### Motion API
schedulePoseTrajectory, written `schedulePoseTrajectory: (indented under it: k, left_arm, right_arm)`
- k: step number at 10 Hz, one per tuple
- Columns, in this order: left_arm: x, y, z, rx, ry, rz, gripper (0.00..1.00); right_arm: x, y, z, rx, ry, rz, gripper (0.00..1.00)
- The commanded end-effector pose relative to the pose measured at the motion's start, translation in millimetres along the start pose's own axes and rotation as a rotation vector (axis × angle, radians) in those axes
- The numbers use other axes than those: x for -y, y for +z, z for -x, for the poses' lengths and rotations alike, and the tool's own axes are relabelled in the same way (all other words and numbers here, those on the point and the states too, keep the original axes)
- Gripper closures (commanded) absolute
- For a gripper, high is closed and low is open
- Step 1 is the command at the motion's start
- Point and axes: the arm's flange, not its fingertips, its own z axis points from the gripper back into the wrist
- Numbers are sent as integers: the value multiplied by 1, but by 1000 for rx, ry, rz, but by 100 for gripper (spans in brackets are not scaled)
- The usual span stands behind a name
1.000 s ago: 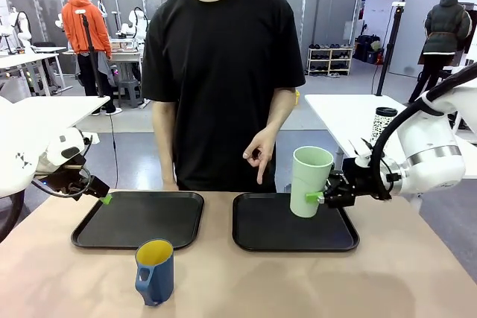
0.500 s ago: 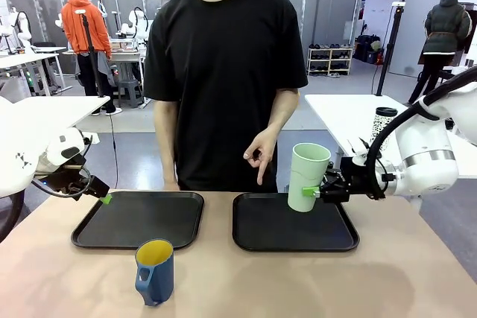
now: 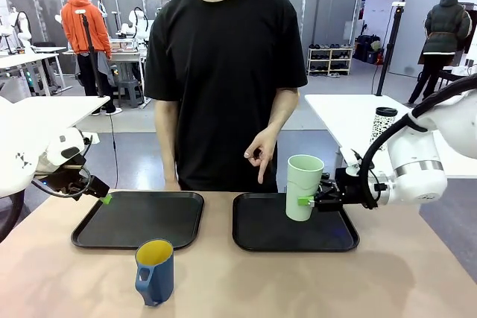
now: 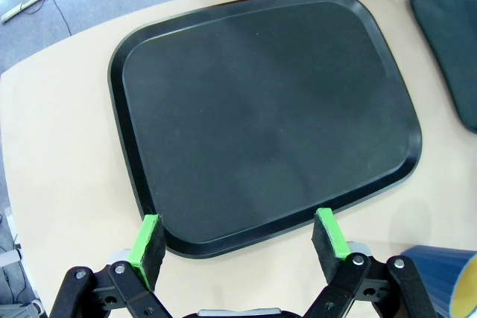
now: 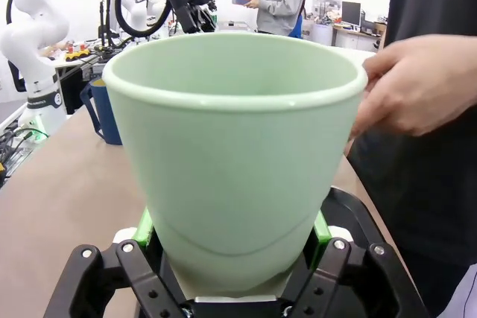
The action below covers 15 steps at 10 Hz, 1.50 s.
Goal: Sort and store the cups by type.
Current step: Place the picked Reusable plastic cup into the Flat Tray indicated by the person.
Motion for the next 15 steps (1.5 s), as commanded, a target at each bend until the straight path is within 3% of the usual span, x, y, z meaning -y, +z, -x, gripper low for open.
schedulePoseTrajectory:
  k: [1,10,11,12,15]
  left_arm:
    - [0,1,-1,2,-2,0,0]
    - [0,1,-1,2,-2,0,0]
    - [0,1,-1,2,-2,0,0]
    - [0,1,-1,2,-2,0,0]
    - [0,1,-1,2,-2,0,0]
  right_arm:
    - [17,-10,9,14,0,27,16]
    - [29,-19,52,-15,-48,65,16]
    - [28,-18,52,-17,-56,65,12]
    - [28,-18,52,-22,-57,66,1]
    - [26,-15,53,-20,-58,71,0]
